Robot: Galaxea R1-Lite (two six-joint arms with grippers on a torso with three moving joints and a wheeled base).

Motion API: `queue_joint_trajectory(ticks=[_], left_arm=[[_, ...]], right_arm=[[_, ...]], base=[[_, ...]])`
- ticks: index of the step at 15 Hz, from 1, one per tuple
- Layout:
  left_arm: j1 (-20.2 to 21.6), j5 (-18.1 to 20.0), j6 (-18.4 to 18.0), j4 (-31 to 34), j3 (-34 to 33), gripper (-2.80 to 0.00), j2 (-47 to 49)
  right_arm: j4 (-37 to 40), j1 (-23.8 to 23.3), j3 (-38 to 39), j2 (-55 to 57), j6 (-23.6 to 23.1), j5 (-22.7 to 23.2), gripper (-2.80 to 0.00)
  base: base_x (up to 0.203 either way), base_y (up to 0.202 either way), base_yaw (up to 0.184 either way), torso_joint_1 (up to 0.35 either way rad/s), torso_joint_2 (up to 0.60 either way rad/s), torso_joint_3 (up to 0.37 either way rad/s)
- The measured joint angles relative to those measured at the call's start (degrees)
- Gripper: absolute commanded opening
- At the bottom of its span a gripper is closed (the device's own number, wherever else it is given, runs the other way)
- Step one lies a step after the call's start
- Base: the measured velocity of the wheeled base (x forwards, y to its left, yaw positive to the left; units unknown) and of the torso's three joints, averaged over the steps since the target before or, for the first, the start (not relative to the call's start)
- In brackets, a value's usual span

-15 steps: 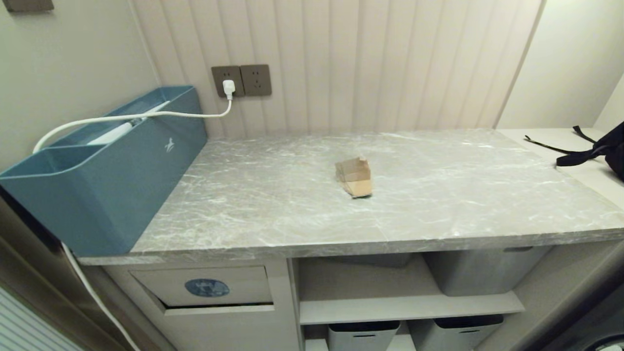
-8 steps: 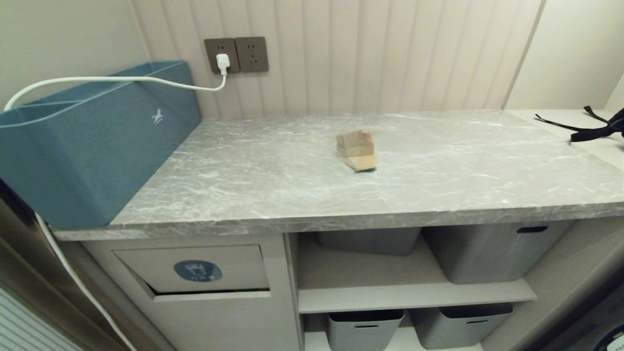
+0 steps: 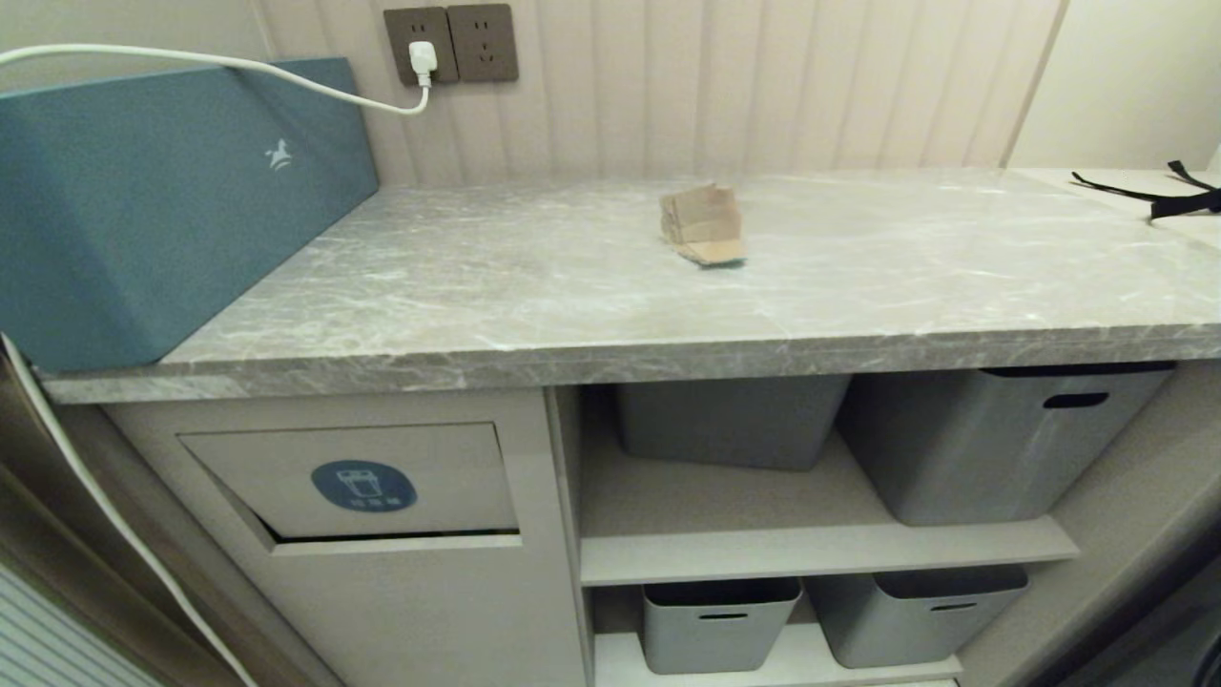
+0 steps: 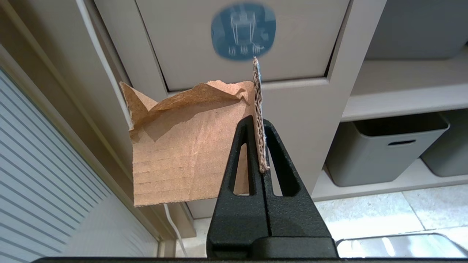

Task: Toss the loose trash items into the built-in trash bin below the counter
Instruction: Put the garbage in the trash can

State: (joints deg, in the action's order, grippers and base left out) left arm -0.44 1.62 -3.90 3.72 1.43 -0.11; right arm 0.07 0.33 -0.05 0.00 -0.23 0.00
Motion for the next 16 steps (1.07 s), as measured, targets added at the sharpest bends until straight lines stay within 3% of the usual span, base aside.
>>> queue_joint_trajectory(ticks=[7, 11, 16], left_arm=[[0.00, 0.02, 0.22, 0.30, 0.20, -2.80, 0.00], [0.00, 0.67, 0.97, 0.84, 3.25, -2.80, 1.44], [-1.13, 3.70, 6.93, 0.13, 15.98, -2.80, 20.82]], right_arm=[[-0.05, 0.00, -0.02, 0.00, 0.01, 0.00, -2.80], [0.00, 0.00, 0.00, 0.00, 0.01, 0.00, -2.80], [-0.02, 0.00, 0.00, 0.00, 0.01, 0.00, -2.80]], base=[[0.000, 0.000, 0.000, -0.135, 0.44, 0.302], [0.000, 0.000, 0.000, -0.026, 0.11, 0.075], [0.000, 0.000, 0.000, -0.001, 0.01, 0.005]])
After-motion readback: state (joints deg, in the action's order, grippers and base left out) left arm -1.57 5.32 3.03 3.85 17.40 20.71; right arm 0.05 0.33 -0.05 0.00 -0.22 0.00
